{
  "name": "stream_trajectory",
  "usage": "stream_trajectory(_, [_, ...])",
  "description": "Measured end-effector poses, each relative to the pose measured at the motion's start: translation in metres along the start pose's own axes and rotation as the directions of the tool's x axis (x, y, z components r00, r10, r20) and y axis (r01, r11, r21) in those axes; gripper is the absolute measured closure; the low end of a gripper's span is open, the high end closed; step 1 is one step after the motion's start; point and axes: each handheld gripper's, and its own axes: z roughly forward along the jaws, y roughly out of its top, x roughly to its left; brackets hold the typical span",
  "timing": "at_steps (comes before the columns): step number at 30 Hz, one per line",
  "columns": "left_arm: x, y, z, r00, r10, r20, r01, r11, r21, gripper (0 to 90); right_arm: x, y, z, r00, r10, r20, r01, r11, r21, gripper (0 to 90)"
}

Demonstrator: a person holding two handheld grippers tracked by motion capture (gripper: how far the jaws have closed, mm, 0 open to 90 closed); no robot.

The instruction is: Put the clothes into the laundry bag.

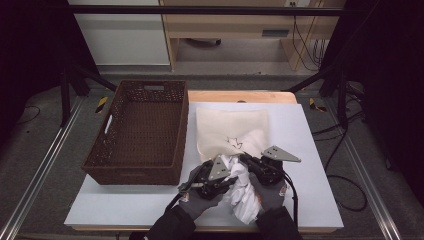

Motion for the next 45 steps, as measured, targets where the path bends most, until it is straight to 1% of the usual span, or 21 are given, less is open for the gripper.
stream_trajectory(3, [0.005, 0.003, 0.016, 0.9999, 0.006, -0.016, -0.006, 0.9994, 0.034, 78.7, -0.001, 0.001, -0.002, 1.0, 0.001, -0.004, -0.001, 1.0, -0.013, 88.6])
stream_trajectory(6, [0.013, -0.001, 0.037, 0.9987, -0.02, -0.046, 0.023, 0.9974, 0.068, 78.3, 0.0, 0.002, -0.004, 1.0, -0.004, -0.006, 0.004, 1.0, -0.019, 88.6])
stream_trajectory(8, [0.019, -0.005, 0.047, 0.998, -0.031, -0.055, 0.035, 0.9973, 0.064, 77.6, 0.0, 0.002, -0.003, 1.0, -0.006, -0.004, 0.006, 1.0, -0.018, 88.6])
stream_trajectory(11, [0.02, -0.006, 0.05, 0.9972, -0.033, -0.067, 0.037, 0.9977, 0.056, 75.5, -0.001, 0.001, -0.003, 1.0, -0.002, 0.001, 0.002, 1.0, -0.011, 88.6])
stream_trajectory(13, [0.019, -0.007, 0.047, 0.9976, -0.015, -0.067, 0.018, 0.9988, 0.045, 71.9, -0.003, 0.0, -0.002, 1.0, 0.006, 0.005, -0.006, 1.0, -0.005, 88.6])
stream_trajectory(17, [0.022, -0.013, 0.033, 0.9969, -0.058, -0.053, 0.058, 0.9983, -0.012, 52.2, -0.003, -0.001, -0.001, 0.9998, -0.003, 0.017, 0.003, 1.0, -0.001, 88.5])
stream_trajectory(20, [0.026, -0.016, 0.027, 0.9938, -0.068, -0.088, 0.067, 0.9976, -0.015, 34.1, -0.002, -0.001, -0.001, 0.9998, -0.005, 0.021, 0.005, 1.0, 0.004, 88.5])
stream_trajectory(22, [0.031, -0.018, 0.028, 0.9909, -0.095, -0.096, 0.094, 0.9955, -0.009, 26.6, -0.001, -0.001, 0.0, 0.9997, -0.005, 0.023, 0.005, 1.0, 0.006, 88.5])
stream_trajectory(24, [0.034, -0.02, 0.033, 0.9891, -0.119, -0.087, 0.118, 0.9929, -0.006, 23.5, 0.0, -0.001, 0.0, 0.9996, -0.008, 0.026, 0.008, 1.0, 0.007, 88.5])
stream_trajectory(26, [0.036, -0.02, 0.037, 0.9888, -0.128, -0.077, 0.128, 0.9918, 0.001, 25.0, -0.001, -0.001, 0.0, 0.9997, -0.008, 0.024, 0.008, 1.0, 0.007, 88.5])
stream_trajectory(27, [0.037, -0.02, 0.038, 0.9884, -0.141, -0.055, 0.142, 0.9898, 0.008, 29.3, -0.001, -0.001, 0.0, 0.9997, -0.007, 0.023, 0.007, 1.0, 0.007, 88.5])
stream_trajectory(28, [0.038, -0.021, 0.039, 0.9861, -0.163, -0.031, 0.164, 0.9864, 0.014, 37.8, -0.001, -0.001, 0.0, 0.9997, -0.007, 0.022, 0.007, 1.0, 0.007, 88.6])
stream_trajectory(30, [0.038, -0.02, 0.038, 0.9856, -0.169, -0.007, 0.169, 0.9855, 0.015, 51.2, -0.001, 0.0, -0.001, 0.9997, -0.008, 0.021, 0.008, 1.0, 0.005, 88.6])
stream_trajectory(31, [0.036, -0.019, 0.037, 0.9867, -0.163, 0.003, 0.163, 0.9866, 0.012, 61.6, -0.001, 0.0, -0.001, 0.9998, -0.007, 0.02, 0.007, 1.0, 0.005, 88.6])
stream_trajectory(32, [0.033, -0.018, 0.036, 0.9902, -0.139, -0.01, 0.139, 0.9901, 0.015, 68.4, -0.001, 0.0, -0.001, 0.9998, -0.006, 0.019, 0.006, 1.0, 0.005, 88.6])
stream_trajectory(34, [0.026, -0.013, 0.033, 0.9954, -0.096, -0.002, 0.096, 0.9953, 0.006, 77.4, -0.001, 0.0, -0.001, 0.9999, -0.004, 0.017, 0.004, 1.0, 0.004, 88.6])
stream_trajectory(36, [0.019, -0.009, 0.032, 0.9985, -0.048, 0.026, 0.048, 0.9987, -0.013, 79.0, -0.002, 0.0, -0.001, 0.9999, -0.004, 0.009, 0.004, 1.0, 0.0, 88.6])
stream_trajectory(38, [0.015, -0.004, 0.036, 0.9995, -0.009, 0.031, 0.01, 0.9998, -0.019, 79.2, -0.002, 0.001, -0.002, 1.0, 0.001, 0.004, -0.001, 1.0, -0.008, 88.6])
stream_trajectory(40, [0.018, -0.004, 0.046, 0.9997, -0.004, 0.026, 0.005, 1.0, -0.004, 79.2, -0.003, 0.001, -0.003, 1.0, 0.006, 0.006, -0.006, 1.0, -0.012, 88.6])
stream_trajectory(42, [0.023, -0.006, 0.057, 0.9998, -0.021, -0.001, 0.021, 0.9998, -0.001, 78.8, -0.004, 0.001, -0.004, 0.9999, 0.008, 0.008, -0.008, 1.0, -0.02, 88.6])
stream_trajectory(45, [0.031, -0.008, 0.065, 0.9969, -0.075, -0.025, 0.074, 0.9969, -0.026, 76.4, -0.004, 0.001, -0.005, 0.9998, 0.011, 0.018, -0.011, 1.0, -0.018, 88.6])
